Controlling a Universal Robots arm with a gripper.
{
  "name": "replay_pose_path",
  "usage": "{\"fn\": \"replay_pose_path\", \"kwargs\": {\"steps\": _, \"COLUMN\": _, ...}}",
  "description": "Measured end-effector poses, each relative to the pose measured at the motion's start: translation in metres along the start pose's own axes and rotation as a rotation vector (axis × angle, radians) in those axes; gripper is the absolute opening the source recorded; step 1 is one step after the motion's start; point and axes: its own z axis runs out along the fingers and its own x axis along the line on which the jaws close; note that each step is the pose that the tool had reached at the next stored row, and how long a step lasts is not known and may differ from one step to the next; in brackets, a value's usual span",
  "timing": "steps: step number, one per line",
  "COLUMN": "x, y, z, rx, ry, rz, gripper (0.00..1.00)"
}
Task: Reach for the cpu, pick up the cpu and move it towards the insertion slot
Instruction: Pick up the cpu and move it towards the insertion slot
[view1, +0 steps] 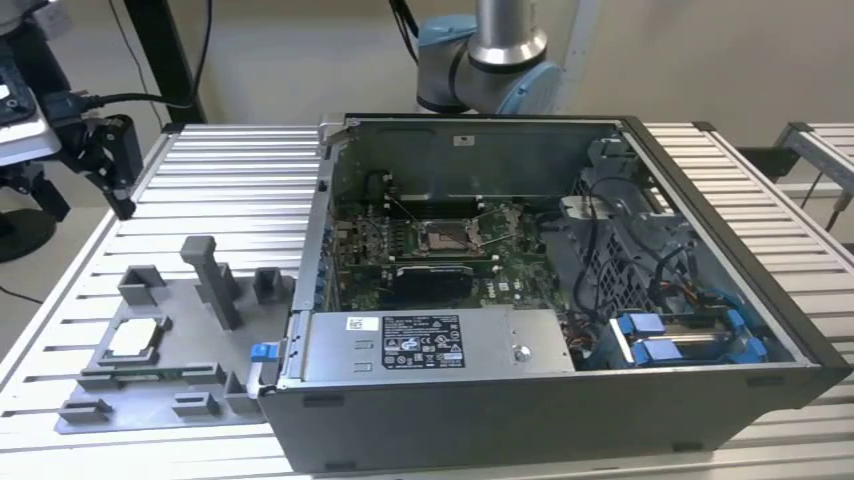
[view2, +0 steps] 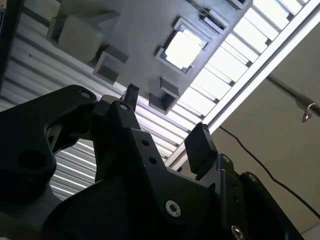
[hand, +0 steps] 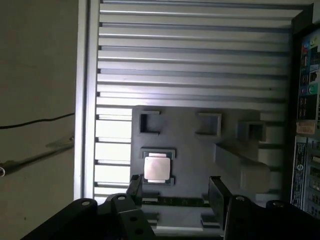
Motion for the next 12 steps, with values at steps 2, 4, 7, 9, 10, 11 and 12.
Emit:
{"fn": "replay_pose_path", "kwargs": {"steps": 2, "x": 0.0001, "y": -0.0001, "z": 0.0037, "rx": 0.0000, "ry": -0.0001, "rz": 0.000, "gripper": 1.00}}
{"fn": "replay_pose_path", "kwargs": {"steps": 4, "x": 0.0003, "y": -0.0003, "z": 0.0073, "rx": -0.0001, "ry": -0.0001, "rz": 0.000, "gripper": 1.00}}
{"fn": "replay_pose_path", "kwargs": {"steps": 7, "x": 0.0007, "y": -0.0005, "z": 0.0126, "rx": 0.0000, "ry": 0.0000, "rz": 0.000, "gripper": 1.00}}
{"fn": "replay_pose_path", "kwargs": {"steps": 9, "x": 0.0009, "y": -0.0006, "z": 0.0161, "rx": 0.0000, "ry": 0.0000, "rz": 0.000, "gripper": 1.00}}
{"fn": "replay_pose_path", "kwargs": {"steps": 10, "x": 0.0011, "y": -0.0007, "z": 0.0178, "rx": -0.0001, "ry": 0.0000, "rz": 0.000, "gripper": 1.00}}
{"fn": "replay_pose_path", "kwargs": {"steps": 11, "x": 0.0013, "y": -0.0007, "z": 0.0194, "rx": 0.0000, "ry": 0.0000, "rz": 0.000, "gripper": 1.00}}
{"fn": "replay_pose_path", "kwargs": {"steps": 12, "x": 0.0015, "y": -0.0008, "z": 0.0210, "rx": 0.0001, "ry": 0.0001, "rz": 0.000, "gripper": 1.00}}
